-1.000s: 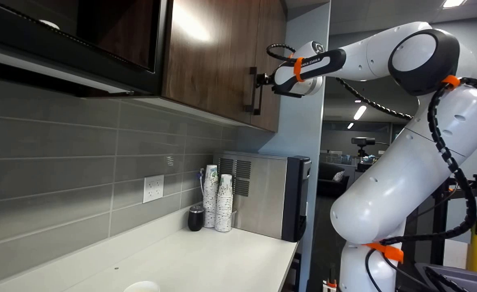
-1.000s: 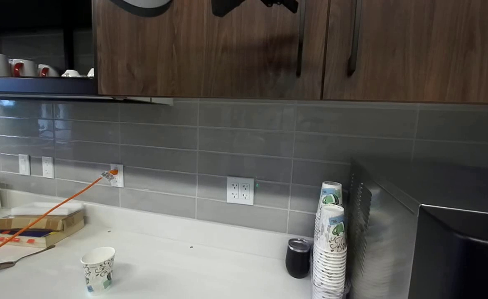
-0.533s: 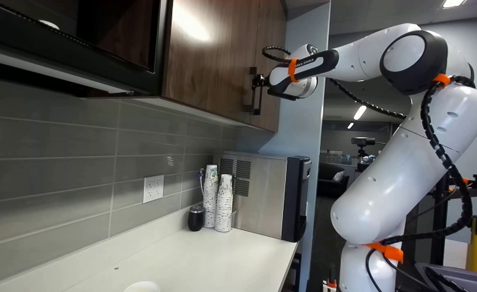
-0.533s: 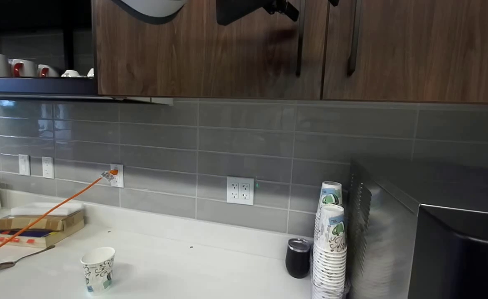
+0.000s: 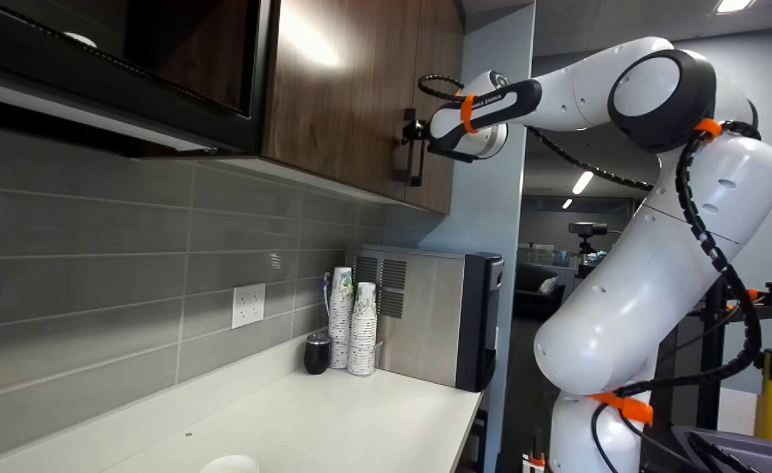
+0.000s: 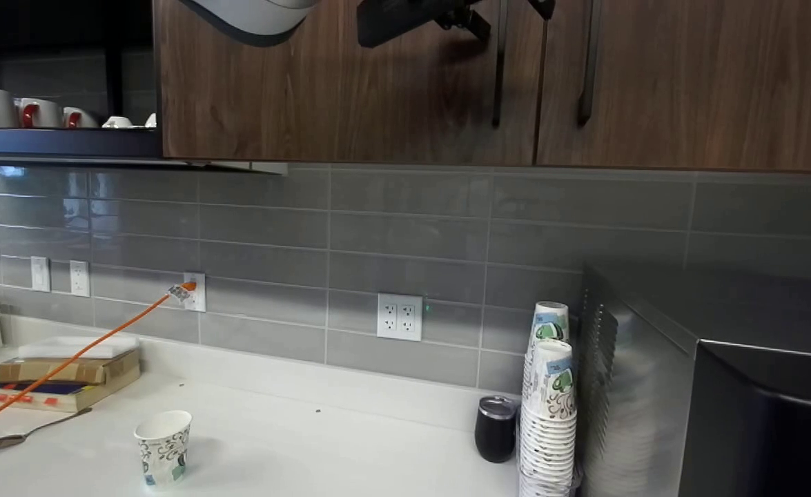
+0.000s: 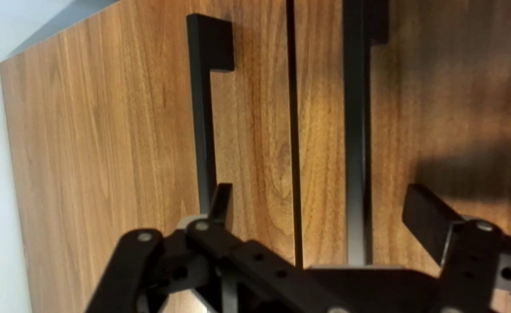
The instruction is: Open and close the cabinet
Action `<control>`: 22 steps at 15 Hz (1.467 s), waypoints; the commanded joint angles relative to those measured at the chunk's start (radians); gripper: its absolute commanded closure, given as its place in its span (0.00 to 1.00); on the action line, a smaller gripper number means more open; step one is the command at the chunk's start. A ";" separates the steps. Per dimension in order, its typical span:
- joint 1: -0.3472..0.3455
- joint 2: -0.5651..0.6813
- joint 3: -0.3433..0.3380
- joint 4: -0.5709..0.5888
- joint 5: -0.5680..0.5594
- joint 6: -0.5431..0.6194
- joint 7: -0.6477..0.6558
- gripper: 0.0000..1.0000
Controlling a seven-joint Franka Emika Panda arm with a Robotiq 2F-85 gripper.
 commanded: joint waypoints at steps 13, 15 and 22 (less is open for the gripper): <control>-0.186 0.009 0.085 0.038 -0.063 -0.092 0.105 0.00; -0.202 -0.020 0.091 0.020 -0.068 -0.138 0.101 0.00; -0.089 -0.143 -0.024 -0.006 -0.040 -0.360 -0.018 0.00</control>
